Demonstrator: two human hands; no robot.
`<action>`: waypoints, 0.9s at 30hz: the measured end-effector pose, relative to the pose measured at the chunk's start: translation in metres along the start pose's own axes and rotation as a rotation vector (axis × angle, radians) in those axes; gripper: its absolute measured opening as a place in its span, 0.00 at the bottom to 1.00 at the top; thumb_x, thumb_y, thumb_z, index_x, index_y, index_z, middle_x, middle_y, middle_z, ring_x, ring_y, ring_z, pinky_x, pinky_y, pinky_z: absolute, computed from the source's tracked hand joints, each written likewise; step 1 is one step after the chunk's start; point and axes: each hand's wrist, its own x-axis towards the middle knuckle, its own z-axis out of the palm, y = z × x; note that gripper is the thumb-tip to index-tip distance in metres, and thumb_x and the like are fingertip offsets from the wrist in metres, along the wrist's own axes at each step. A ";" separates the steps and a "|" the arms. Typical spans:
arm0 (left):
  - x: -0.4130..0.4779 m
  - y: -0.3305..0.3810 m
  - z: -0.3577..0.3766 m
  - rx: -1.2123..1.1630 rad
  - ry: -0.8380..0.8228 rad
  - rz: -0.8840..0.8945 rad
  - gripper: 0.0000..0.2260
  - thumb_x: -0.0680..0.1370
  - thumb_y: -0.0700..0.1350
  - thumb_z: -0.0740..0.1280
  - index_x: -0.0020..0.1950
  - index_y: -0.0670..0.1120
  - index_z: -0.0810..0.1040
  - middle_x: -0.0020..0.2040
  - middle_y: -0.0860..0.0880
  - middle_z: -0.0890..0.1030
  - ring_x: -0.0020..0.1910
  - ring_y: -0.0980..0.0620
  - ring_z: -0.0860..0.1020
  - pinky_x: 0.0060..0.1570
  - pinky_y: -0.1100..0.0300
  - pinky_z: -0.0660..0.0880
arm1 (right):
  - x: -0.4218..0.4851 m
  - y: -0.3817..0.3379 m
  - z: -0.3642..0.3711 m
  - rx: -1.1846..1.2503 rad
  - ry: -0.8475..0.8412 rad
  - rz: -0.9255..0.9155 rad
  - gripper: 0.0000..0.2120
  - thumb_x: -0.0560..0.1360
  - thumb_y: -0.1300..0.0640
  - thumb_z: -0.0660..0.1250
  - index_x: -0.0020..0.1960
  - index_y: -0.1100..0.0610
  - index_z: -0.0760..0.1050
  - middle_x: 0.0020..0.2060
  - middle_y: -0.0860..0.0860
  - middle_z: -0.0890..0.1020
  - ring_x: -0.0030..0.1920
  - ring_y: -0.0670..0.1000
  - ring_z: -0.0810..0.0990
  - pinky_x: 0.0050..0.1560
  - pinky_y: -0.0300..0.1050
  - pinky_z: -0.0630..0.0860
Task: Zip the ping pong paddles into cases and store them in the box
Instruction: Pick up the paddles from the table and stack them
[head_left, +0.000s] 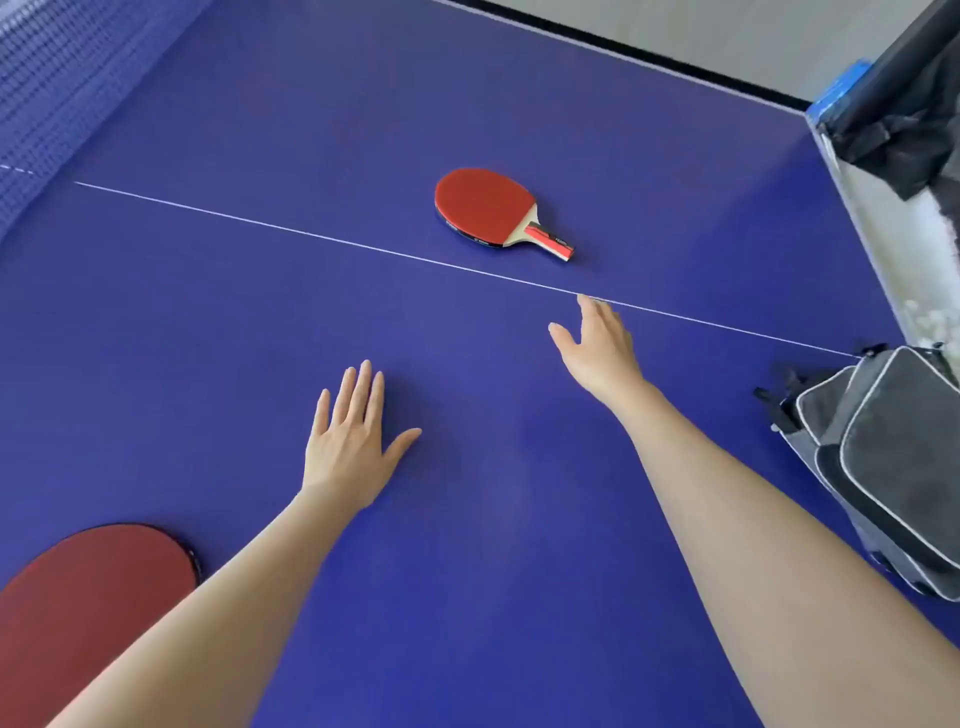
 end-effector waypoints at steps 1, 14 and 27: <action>0.004 -0.002 0.006 -0.018 -0.005 -0.002 0.41 0.76 0.68 0.35 0.78 0.41 0.54 0.79 0.46 0.52 0.78 0.47 0.51 0.75 0.49 0.48 | 0.015 -0.003 0.002 -0.020 0.017 -0.002 0.28 0.81 0.48 0.57 0.76 0.60 0.55 0.75 0.55 0.61 0.74 0.55 0.59 0.71 0.51 0.59; 0.009 -0.007 0.028 0.049 0.195 0.014 0.35 0.79 0.64 0.47 0.78 0.41 0.56 0.79 0.45 0.55 0.78 0.47 0.53 0.74 0.45 0.54 | 0.189 -0.020 0.047 -0.347 0.083 0.002 0.30 0.80 0.49 0.59 0.74 0.65 0.55 0.71 0.60 0.64 0.71 0.60 0.63 0.65 0.56 0.65; 0.005 -0.005 0.026 0.038 0.179 0.006 0.35 0.79 0.64 0.47 0.78 0.41 0.56 0.79 0.45 0.55 0.78 0.47 0.53 0.74 0.45 0.54 | 0.176 -0.022 0.059 -0.292 0.143 -0.028 0.21 0.81 0.51 0.60 0.64 0.67 0.64 0.61 0.63 0.70 0.59 0.64 0.73 0.53 0.54 0.70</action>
